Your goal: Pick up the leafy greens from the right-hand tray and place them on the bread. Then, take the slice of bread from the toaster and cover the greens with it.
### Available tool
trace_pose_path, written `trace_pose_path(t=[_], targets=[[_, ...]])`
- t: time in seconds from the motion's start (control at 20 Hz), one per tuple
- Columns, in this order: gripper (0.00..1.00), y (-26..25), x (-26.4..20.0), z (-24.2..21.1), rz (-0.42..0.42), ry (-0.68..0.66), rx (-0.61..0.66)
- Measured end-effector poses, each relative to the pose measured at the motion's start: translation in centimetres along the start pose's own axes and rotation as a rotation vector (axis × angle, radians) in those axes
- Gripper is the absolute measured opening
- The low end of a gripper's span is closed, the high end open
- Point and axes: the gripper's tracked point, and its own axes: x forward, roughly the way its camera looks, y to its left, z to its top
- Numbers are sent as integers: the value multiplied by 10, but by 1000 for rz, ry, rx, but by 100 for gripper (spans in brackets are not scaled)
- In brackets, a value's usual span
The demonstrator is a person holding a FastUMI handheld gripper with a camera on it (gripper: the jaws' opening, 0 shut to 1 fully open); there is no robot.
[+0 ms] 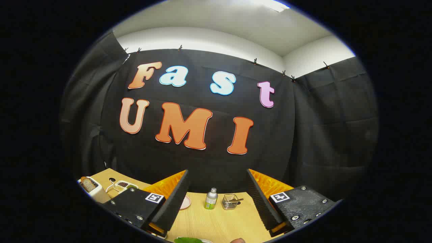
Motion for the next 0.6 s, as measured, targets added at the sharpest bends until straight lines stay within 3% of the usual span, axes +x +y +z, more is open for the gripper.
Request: trace_pose_path(t=[0.6], targets=[[98,-11,-1,-5,-32,-6,-1]])
